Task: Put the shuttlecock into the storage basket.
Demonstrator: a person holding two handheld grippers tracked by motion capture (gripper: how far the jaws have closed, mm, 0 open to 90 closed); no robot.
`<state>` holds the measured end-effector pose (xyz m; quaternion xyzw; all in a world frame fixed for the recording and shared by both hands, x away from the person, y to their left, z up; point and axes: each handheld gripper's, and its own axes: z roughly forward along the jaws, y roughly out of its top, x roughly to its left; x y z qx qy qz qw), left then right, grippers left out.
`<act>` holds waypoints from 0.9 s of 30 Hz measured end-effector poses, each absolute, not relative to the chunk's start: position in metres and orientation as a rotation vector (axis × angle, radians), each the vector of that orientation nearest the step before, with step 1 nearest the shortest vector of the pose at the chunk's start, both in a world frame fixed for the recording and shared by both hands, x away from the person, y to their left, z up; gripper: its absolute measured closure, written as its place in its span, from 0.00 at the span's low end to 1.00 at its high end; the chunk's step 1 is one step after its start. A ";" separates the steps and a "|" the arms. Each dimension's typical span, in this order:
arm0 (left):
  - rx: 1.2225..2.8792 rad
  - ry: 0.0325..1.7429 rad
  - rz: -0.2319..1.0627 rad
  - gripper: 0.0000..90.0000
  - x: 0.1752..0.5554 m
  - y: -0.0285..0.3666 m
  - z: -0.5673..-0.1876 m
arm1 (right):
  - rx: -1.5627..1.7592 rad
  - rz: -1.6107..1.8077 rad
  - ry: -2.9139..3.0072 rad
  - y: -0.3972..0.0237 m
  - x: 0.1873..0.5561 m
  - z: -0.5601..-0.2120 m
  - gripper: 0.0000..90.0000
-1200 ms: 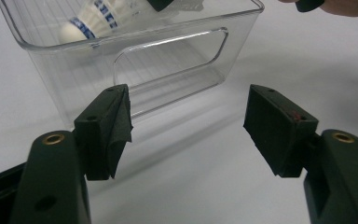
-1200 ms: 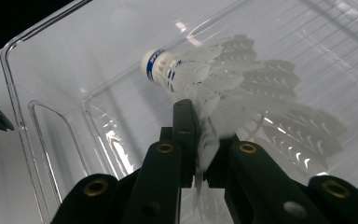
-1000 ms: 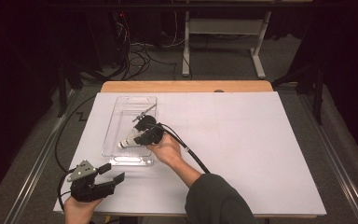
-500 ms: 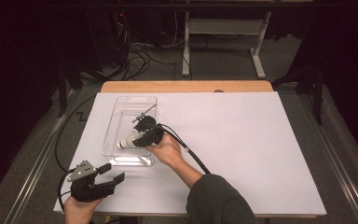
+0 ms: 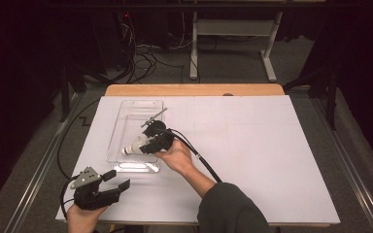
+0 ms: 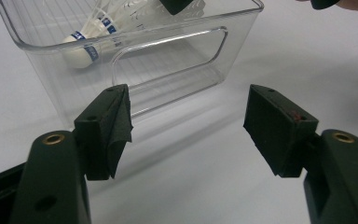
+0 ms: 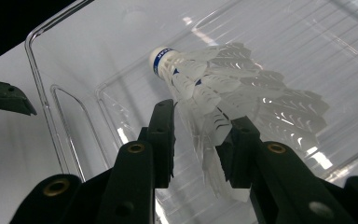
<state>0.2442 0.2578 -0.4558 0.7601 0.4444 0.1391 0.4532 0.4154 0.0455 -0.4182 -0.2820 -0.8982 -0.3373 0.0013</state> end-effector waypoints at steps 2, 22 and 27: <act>1.877 1.097 0.343 0.36 0.244 0.258 -0.456 | -0.885 -1.056 -2.821 0.044 0.415 -0.418 0.77; 1.881 1.098 0.344 0.36 0.245 0.258 -0.456 | -0.888 -1.070 -2.827 0.031 0.410 -0.410 0.82; 1.880 1.099 0.343 0.36 0.245 0.258 -0.456 | -0.897 -1.092 -2.820 0.027 0.409 -0.407 0.81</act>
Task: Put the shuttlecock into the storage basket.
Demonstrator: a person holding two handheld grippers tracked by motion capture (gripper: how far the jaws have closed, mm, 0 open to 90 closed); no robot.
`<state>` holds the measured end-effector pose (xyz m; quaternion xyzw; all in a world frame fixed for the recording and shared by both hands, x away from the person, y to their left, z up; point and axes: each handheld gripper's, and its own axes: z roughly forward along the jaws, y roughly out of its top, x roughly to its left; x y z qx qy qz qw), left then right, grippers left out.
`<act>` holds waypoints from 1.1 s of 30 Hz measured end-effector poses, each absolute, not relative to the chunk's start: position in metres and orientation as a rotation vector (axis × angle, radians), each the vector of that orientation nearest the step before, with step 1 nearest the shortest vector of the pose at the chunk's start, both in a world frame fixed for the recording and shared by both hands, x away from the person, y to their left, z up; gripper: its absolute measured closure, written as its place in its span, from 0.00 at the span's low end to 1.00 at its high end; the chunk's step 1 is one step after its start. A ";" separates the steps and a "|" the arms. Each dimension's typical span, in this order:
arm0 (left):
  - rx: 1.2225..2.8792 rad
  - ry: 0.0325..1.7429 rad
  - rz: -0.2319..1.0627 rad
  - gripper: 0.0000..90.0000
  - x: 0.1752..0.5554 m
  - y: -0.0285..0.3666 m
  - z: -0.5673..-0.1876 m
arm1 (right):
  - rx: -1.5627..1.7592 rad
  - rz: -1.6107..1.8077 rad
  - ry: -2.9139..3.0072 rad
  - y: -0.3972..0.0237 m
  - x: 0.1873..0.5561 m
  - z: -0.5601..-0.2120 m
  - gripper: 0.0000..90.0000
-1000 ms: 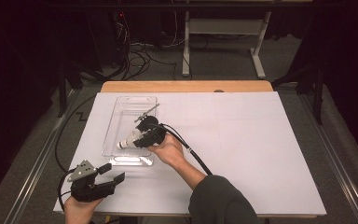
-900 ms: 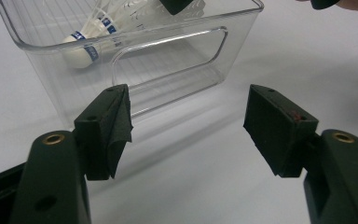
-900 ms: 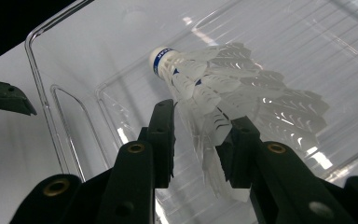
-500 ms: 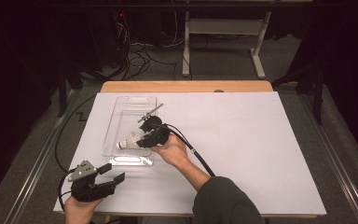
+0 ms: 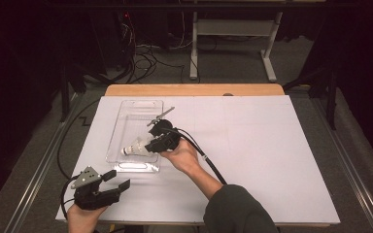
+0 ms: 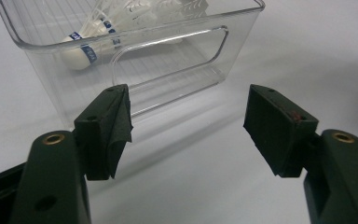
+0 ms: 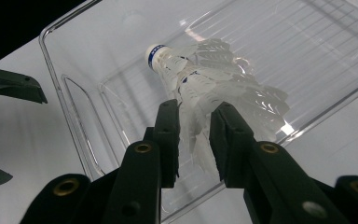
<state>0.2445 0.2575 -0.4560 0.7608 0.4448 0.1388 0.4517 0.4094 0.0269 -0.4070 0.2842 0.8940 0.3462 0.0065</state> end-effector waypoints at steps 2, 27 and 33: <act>1.882 1.098 0.342 0.36 0.245 0.257 -0.456 | 0.887 1.092 2.788 0.026 0.409 -0.406 0.80; 1.885 1.098 0.345 0.36 0.245 0.257 -0.456 | 0.894 1.157 2.697 0.007 0.403 -0.396 0.75; 1.884 1.099 0.346 0.36 0.244 0.257 -0.456 | 0.914 1.154 2.684 -0.001 0.403 -0.395 0.75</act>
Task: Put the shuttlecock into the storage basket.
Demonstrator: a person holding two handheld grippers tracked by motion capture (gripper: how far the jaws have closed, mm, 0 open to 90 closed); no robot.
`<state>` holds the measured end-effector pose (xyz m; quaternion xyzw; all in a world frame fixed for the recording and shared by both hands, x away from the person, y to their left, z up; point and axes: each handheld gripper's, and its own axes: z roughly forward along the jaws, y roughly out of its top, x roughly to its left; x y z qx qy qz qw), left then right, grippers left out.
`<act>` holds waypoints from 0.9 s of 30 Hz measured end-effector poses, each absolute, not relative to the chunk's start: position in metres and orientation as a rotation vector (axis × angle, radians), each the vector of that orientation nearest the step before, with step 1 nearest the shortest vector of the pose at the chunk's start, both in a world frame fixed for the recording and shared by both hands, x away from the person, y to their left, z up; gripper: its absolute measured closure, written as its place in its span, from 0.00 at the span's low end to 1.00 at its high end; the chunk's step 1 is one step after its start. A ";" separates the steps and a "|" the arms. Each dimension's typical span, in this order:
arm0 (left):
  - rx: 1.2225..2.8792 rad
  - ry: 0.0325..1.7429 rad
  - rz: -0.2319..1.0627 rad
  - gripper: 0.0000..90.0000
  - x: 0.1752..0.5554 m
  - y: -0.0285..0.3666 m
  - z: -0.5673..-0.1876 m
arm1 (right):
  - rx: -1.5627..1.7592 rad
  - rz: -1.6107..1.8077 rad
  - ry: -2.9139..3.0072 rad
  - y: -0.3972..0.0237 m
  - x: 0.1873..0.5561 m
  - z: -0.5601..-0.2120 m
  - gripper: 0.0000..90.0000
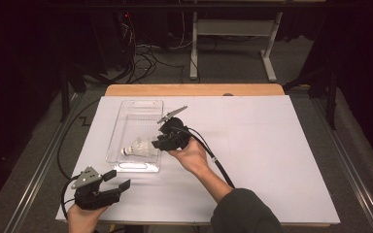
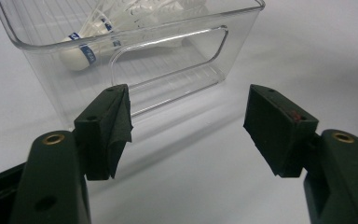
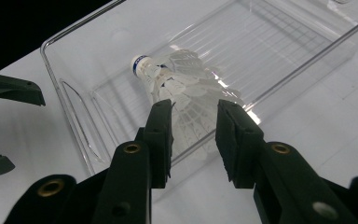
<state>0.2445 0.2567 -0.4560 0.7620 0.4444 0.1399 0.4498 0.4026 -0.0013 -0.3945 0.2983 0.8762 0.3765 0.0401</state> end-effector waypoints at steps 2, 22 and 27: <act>1.883 1.100 0.346 0.36 0.245 0.257 -0.456 | 0.917 1.154 2.679 -0.004 0.403 -0.395 0.75; 1.881 1.101 0.346 0.36 0.245 0.257 -0.456 | 0.956 1.172 2.621 -0.026 0.403 -0.397 0.72; 1.880 1.102 0.345 0.36 0.245 0.257 -0.456 | 0.976 1.177 2.604 -0.033 0.405 -0.396 0.72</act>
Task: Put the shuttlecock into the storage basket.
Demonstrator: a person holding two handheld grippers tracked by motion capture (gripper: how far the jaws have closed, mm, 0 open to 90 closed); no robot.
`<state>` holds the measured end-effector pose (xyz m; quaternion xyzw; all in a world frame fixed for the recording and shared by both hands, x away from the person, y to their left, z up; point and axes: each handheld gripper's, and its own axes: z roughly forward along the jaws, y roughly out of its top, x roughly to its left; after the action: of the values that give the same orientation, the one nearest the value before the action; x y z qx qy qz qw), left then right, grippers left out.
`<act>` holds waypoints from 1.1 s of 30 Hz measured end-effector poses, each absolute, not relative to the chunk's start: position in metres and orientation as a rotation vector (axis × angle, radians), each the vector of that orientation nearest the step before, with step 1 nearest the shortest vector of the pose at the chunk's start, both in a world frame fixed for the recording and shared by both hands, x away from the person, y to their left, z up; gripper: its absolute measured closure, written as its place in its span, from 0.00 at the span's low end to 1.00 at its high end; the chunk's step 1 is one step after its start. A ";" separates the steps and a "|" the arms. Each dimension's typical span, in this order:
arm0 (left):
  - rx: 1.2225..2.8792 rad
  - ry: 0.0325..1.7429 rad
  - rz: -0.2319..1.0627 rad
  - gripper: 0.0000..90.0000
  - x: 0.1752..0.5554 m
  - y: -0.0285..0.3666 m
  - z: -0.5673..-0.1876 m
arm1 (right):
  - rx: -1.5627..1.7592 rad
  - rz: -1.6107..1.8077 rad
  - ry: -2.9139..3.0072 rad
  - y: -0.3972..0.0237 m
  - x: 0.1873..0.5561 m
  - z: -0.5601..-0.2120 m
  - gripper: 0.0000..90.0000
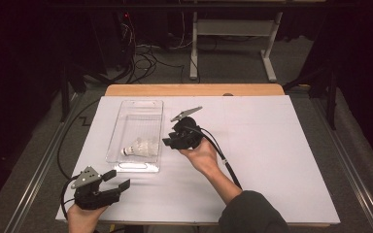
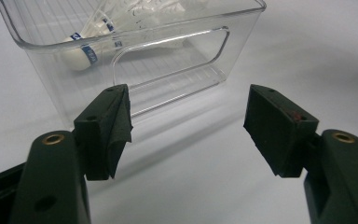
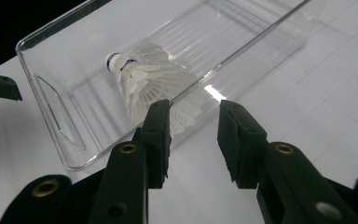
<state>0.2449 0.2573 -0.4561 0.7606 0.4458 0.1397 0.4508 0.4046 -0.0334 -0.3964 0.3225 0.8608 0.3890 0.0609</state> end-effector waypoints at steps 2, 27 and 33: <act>1.877 1.103 0.345 0.36 0.245 0.257 -0.456 | 0.977 1.176 2.599 -0.036 0.405 -0.397 0.71; 1.880 1.104 0.343 0.36 0.245 0.257 -0.456 | 1.045 1.203 2.537 -0.068 0.405 -0.400 0.71; 1.881 1.102 0.342 0.36 0.245 0.257 -0.456 | 1.060 1.207 2.527 -0.074 0.404 -0.401 0.71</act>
<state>0.2450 0.2570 -0.4562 0.7610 0.4457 0.1382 0.4507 0.4036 -0.0738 -0.4012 0.3530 0.8417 0.4018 0.0734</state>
